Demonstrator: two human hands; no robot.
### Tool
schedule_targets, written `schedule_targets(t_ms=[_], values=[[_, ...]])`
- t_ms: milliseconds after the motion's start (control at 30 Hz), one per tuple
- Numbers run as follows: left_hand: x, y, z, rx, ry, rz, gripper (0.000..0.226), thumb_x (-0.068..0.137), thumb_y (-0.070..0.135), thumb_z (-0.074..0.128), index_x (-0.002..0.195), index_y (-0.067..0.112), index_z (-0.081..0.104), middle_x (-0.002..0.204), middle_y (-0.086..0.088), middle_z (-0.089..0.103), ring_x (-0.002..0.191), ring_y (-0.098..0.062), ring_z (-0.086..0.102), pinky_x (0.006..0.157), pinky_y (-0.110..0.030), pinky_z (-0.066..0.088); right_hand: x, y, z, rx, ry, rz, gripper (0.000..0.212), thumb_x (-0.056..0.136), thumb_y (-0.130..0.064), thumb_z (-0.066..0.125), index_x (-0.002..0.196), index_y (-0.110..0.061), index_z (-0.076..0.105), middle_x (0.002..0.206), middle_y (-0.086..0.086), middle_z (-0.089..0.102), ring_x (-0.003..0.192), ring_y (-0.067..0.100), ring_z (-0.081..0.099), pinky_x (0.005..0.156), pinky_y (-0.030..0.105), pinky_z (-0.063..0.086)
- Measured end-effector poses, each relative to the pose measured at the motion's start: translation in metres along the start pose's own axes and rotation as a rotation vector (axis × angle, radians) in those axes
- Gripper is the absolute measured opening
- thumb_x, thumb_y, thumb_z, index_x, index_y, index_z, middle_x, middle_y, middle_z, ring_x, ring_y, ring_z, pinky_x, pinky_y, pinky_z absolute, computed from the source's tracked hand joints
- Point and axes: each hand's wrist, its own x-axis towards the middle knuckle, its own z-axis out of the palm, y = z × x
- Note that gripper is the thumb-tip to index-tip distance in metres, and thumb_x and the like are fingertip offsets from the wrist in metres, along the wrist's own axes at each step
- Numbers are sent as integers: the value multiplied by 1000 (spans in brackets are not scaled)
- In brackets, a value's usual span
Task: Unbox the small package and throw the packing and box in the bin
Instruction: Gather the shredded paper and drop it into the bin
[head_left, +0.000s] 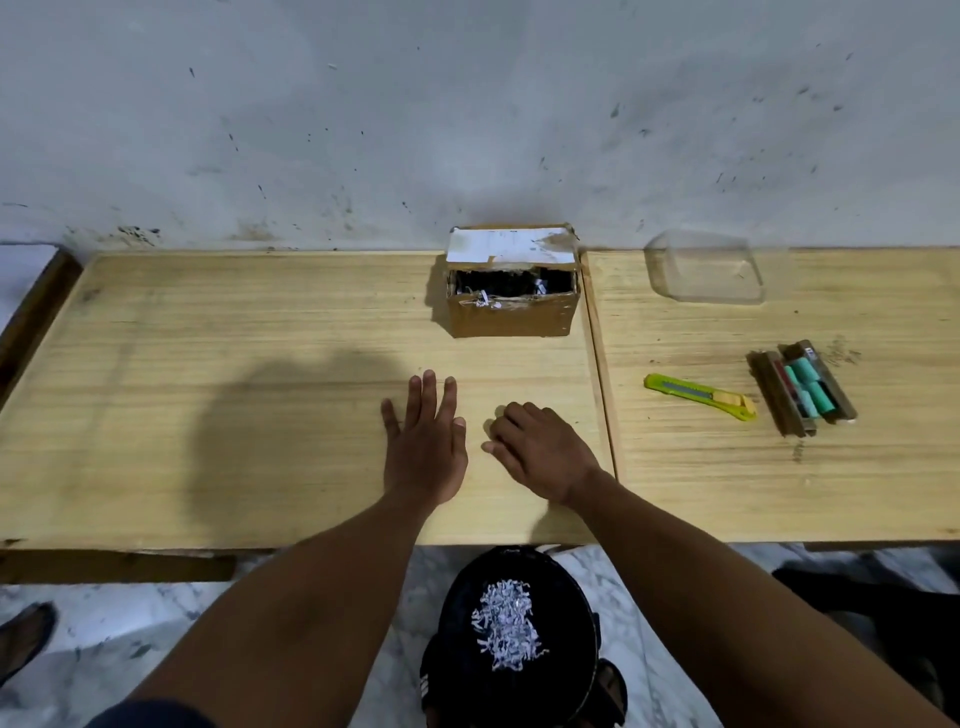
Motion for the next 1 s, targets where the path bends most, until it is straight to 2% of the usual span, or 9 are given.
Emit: schedule_targets(t_ms=[167,367,467,567,633,733,833,933,1000], values=[[2,-2,0,11,-4,-4,59,101,39,20,156,24,5,165,-6,-2,151,-23,-7,118,-59,2,-6,-5,-4,-28,101,36,31,94,-40,63,79,-13,64,72,5,66,68,25,63,43,32,44],[0,-2,2,-28,-3,-3,61,100,44,23,156,25,8,165,-5,0,151,-23,-5,118,-58,-3,-22,-19,-5,10,45,32,37,96,-34,58,64,-15,62,56,4,63,46,30,59,43,28,39],[0,-3,2,-61,-1,-3,61,100,44,24,156,26,9,165,-5,0,151,-23,-5,118,-58,-5,-53,-45,-3,157,-25,-116,32,95,-29,56,68,-14,62,60,6,62,52,30,59,47,32,47],[-1,-2,2,-65,2,-4,61,100,45,23,156,26,9,165,-5,1,151,-23,-5,118,-58,-5,-93,-75,5,221,-33,-307,31,92,-24,58,64,-14,60,56,4,55,48,26,52,45,31,41],[-1,-2,3,-58,0,-6,61,100,46,21,156,26,9,165,-4,0,151,-23,-5,118,-58,-5,-118,-81,21,238,-162,-339,32,93,-25,56,65,-13,61,57,5,57,48,27,53,42,31,40],[-1,-2,3,-53,3,-12,60,100,45,21,156,26,8,165,-4,0,151,-22,-5,119,-57,-4,-138,-73,47,239,-494,-106,46,99,-43,39,86,-9,69,79,15,68,69,36,65,57,41,53],[-1,-2,3,-33,0,-20,61,100,45,21,156,26,6,165,-3,-2,151,-21,-6,119,-57,-4,-145,-67,56,253,-659,230,46,99,-43,43,108,-5,68,108,20,68,98,37,64,80,40,53],[0,-3,2,-34,-6,-16,61,100,44,20,156,26,4,165,-3,-3,151,-20,-7,119,-57,-5,-150,-65,64,280,-755,466,46,100,-42,48,112,-2,64,111,21,66,104,36,62,80,36,47],[1,-3,2,-41,-11,-10,61,100,44,21,156,26,4,165,-3,-2,151,-21,-7,118,-57,-5,-155,-65,73,266,-821,534,45,99,-43,49,112,-2,63,111,20,65,103,36,62,81,37,49]])
